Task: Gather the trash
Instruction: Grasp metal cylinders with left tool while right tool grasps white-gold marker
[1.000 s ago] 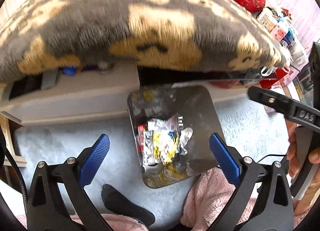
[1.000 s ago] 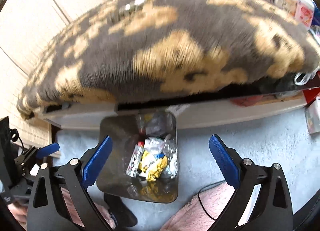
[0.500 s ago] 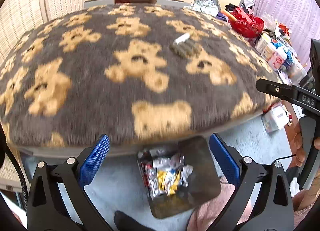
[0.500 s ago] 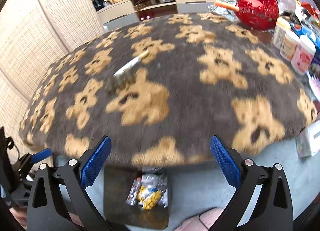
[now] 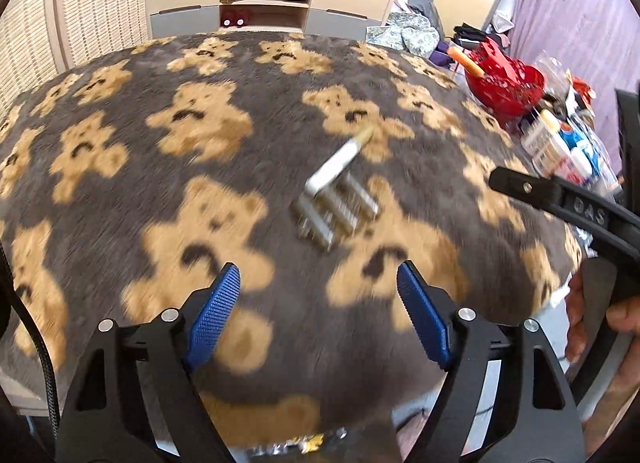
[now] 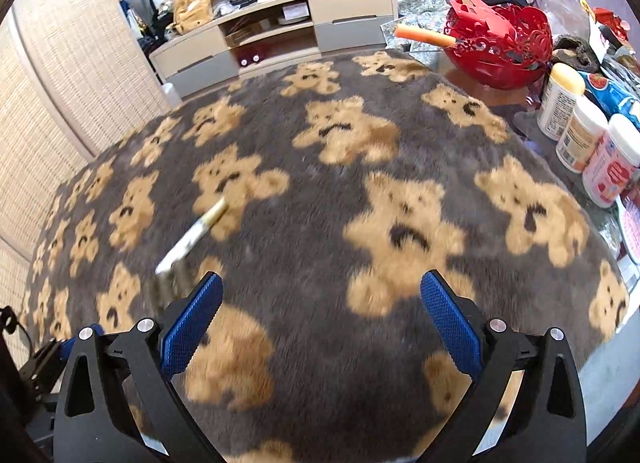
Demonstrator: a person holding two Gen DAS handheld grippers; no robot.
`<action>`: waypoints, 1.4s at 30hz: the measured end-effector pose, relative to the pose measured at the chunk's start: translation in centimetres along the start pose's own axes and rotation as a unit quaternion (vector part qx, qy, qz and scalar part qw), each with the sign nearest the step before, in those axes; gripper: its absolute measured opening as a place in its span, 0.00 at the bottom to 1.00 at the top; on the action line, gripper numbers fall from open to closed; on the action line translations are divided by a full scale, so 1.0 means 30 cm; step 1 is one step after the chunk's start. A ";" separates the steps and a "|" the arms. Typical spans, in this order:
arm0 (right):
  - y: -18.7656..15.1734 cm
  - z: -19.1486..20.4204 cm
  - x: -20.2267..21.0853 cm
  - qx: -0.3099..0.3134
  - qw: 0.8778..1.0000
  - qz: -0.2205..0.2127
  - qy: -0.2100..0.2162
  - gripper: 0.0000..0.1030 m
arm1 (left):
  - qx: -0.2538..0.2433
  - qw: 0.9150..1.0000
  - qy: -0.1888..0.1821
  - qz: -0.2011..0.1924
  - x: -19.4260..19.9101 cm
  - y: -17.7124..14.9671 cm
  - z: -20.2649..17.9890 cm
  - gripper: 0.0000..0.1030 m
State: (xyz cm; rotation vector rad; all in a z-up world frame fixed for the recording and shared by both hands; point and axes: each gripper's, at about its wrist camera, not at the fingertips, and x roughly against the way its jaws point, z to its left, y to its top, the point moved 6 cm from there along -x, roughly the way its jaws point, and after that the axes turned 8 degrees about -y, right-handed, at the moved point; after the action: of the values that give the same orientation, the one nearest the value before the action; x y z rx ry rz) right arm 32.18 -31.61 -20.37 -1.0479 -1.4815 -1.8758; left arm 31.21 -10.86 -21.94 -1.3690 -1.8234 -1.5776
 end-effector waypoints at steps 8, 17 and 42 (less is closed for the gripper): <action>0.078 -0.022 -0.063 -0.001 1.000 0.001 0.019 0.96 | 0.003 1.000 0.027 0.007 -0.166 0.119 -0.055 0.66; 0.091 0.029 -0.125 0.011 0.999 0.011 0.039 0.96 | -0.023 0.996 0.083 0.009 -0.212 0.104 0.026 0.51; 0.031 0.515 -0.271 0.054 0.989 0.076 0.114 0.56 | 0.008 0.996 0.084 0.001 -0.016 0.075 0.399 0.49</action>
State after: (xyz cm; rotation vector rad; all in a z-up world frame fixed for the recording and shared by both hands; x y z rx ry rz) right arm 41.34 -17.48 -25.00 -0.8409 -1.3179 -1.7256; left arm 36.96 -0.49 -24.76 -1.1926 -1.7311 -1.6217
